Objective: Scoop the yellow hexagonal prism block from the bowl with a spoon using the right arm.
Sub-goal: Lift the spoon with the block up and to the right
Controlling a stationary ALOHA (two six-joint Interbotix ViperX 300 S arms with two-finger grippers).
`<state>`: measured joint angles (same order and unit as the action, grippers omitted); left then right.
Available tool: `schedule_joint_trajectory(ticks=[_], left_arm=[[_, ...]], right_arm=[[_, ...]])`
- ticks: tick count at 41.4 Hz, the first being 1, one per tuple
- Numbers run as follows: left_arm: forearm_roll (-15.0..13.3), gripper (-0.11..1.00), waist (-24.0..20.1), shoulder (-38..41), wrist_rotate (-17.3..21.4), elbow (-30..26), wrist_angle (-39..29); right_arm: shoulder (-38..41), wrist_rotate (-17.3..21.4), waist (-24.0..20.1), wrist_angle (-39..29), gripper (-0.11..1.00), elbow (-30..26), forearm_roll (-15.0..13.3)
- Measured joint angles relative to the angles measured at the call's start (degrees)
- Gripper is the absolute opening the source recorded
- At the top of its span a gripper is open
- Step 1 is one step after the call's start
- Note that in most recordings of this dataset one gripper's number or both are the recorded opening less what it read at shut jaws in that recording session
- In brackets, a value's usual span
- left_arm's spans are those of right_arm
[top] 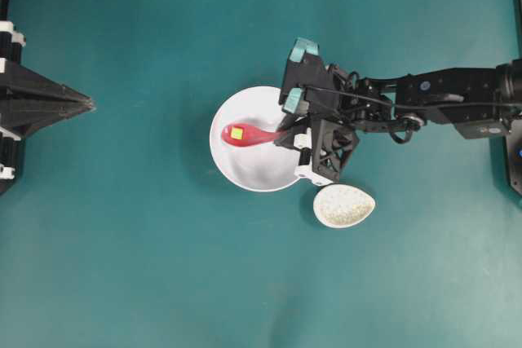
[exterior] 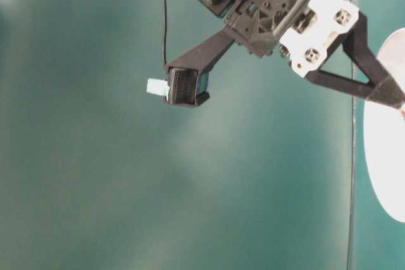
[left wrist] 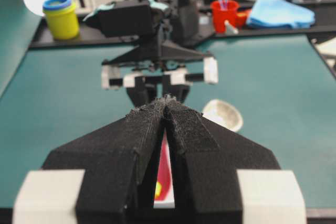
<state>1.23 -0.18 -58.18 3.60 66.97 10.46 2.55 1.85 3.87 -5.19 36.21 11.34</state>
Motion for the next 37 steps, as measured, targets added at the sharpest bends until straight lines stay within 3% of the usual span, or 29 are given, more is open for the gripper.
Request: schedule_joint_trajectory(ticks=[37], left_arm=[[0.00,0.06,0.00,0.00,0.00,0.00,-0.09]], right_arm=[[-7.21,0.18,-0.35,2.72,0.25,6.15,0.00]])
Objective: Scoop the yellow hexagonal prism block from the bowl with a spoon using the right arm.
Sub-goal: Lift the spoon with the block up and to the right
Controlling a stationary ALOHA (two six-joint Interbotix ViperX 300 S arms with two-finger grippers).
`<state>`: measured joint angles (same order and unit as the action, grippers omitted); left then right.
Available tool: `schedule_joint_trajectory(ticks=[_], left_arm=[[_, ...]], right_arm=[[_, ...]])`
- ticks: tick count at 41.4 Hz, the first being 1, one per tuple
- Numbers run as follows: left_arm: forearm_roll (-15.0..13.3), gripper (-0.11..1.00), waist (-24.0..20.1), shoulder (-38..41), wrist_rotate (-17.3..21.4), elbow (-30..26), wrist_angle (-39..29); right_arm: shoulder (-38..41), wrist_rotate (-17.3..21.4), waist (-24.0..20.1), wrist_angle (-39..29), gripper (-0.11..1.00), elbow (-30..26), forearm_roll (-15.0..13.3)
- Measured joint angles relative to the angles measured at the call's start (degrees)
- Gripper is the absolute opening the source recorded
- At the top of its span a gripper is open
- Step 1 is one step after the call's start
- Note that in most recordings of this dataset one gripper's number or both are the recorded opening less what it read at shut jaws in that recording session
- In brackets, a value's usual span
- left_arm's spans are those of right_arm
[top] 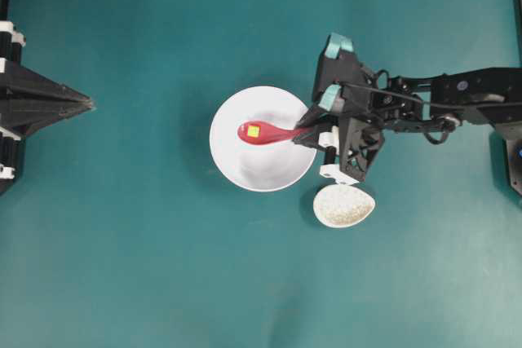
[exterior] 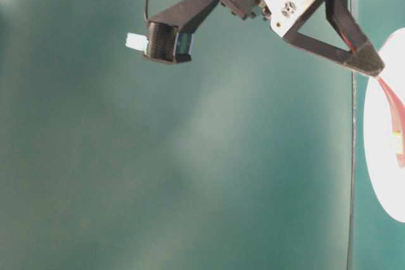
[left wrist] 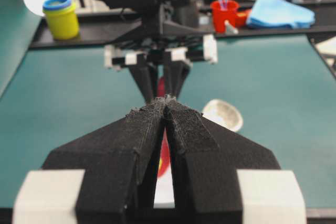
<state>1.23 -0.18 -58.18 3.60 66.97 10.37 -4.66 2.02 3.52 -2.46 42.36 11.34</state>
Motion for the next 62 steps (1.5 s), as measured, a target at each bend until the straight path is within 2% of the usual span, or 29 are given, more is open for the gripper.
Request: schedule_joint_trajectory(ticks=[20,34,62], left_arm=[[0.00,0.06,0.09,0.00,0.00,0.00,-0.09],[0.00,0.06,0.00,0.00,0.00,0.00,-0.09],[-0.09,0.06,0.00,-0.88,-0.79,-0.18,0.00]], right_arm=[[-7.65,-0.35,0.00,-0.26,0.25,1.58,-0.26],[-12.74,-0.35,0.00,-3.25,0.25,1.41,-3.96],[-13.36,-0.44,0.18,-3.34,0.25,0.44,-6.59]])
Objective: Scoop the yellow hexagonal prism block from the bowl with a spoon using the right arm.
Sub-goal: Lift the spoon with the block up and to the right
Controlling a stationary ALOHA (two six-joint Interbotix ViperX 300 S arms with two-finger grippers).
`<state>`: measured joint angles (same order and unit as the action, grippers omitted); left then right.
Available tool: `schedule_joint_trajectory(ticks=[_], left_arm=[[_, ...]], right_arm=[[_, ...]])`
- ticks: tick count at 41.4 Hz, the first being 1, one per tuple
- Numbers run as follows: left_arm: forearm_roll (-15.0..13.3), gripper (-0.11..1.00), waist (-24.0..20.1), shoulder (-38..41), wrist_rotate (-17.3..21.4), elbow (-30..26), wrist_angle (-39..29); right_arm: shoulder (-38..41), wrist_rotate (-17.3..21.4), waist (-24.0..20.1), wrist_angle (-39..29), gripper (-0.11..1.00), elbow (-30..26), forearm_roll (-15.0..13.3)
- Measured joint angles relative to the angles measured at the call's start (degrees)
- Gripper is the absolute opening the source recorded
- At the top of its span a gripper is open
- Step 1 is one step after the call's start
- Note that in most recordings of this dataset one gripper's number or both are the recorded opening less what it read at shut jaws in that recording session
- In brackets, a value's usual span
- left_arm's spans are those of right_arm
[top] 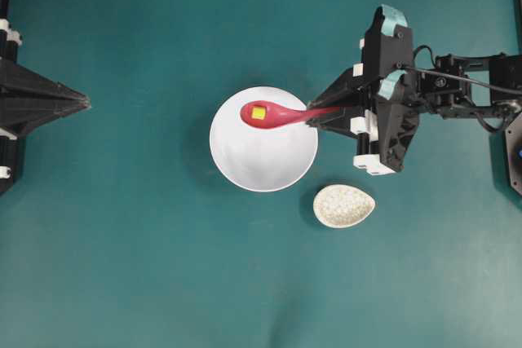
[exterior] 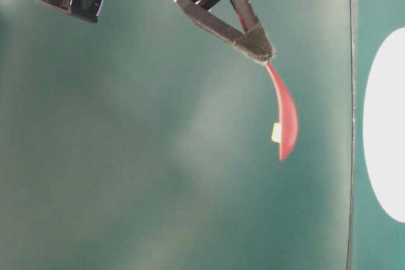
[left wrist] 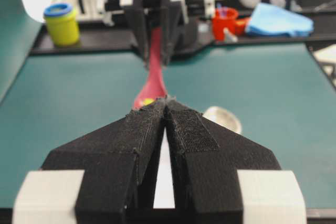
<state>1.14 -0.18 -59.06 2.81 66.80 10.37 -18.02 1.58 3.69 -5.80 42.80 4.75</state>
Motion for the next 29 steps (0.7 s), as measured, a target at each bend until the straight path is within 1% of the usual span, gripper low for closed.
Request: schedule_joint_trajectory(ticks=[6,11,16,23,29], left_arm=[[0.00,0.06,0.00,0.00,-0.18,-0.09,-0.09],[0.00,0.06,0.09,0.00,-1.05,-0.09,-0.53],[0.00,0.06,0.00,0.09,-2.02,-0.09,-3.16],[0.00,0.06,0.00,0.00,-3.34,-0.09,-6.94],[0.00,0.06,0.00,-0.35,-3.52,-0.09,-7.65]], right_arm=[[0.00,0.00,0.09,0.00,0.25,-0.88,-0.97],[0.00,0.00,0.09,0.00,0.25,-1.32,-2.02],[0.00,0.09,0.09,0.00,0.25,-1.85,-2.90],[0.00,0.09,0.09,0.00,0.25,-2.11,-3.16],[-0.70,0.00,0.09,-0.09,0.25,-2.11,-3.16]])
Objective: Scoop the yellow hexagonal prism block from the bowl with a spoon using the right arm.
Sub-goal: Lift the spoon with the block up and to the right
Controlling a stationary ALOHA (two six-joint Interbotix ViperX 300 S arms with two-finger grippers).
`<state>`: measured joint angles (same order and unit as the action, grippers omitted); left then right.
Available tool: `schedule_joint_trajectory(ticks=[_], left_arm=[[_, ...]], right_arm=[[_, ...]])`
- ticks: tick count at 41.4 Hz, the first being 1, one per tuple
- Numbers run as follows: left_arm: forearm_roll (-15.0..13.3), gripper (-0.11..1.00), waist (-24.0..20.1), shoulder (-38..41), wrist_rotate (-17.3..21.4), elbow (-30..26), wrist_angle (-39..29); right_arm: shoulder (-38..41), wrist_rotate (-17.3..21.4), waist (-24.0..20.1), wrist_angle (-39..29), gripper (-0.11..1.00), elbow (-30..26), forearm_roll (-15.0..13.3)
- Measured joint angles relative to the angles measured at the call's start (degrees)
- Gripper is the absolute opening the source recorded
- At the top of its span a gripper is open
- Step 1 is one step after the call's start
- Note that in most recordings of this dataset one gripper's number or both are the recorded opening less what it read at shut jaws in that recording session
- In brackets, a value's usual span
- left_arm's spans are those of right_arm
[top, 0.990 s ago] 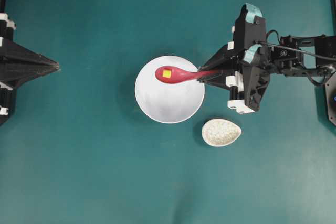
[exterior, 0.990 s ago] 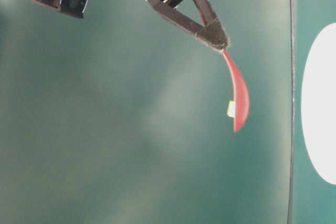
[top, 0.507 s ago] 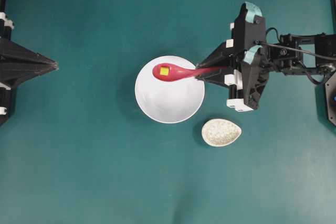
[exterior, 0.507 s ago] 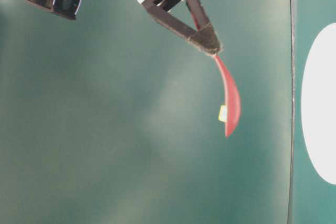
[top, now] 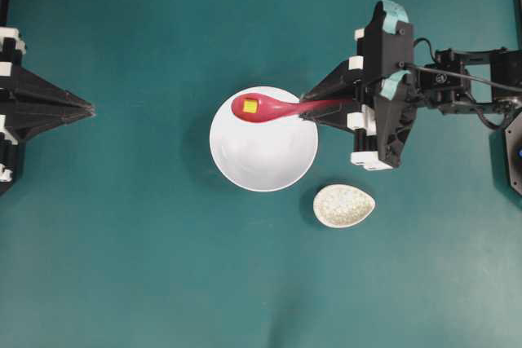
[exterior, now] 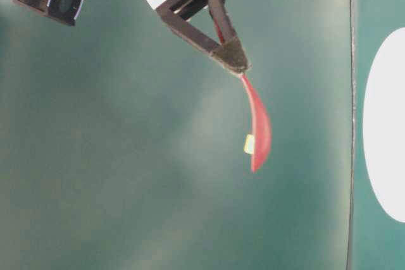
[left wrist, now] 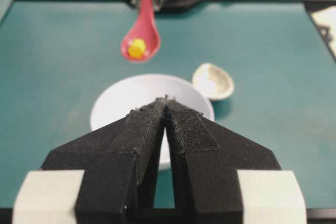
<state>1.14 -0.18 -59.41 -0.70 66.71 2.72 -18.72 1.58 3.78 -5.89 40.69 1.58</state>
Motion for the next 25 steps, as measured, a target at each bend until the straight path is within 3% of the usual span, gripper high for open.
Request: schedule_joint_trajectory(ticks=[25], left_arm=[[-0.09,0.06,0.00,-0.18,-0.09,-0.09,0.18]], right_arm=[[-2.64,0.00,0.00,0.00,0.25,0.70,0.00]])
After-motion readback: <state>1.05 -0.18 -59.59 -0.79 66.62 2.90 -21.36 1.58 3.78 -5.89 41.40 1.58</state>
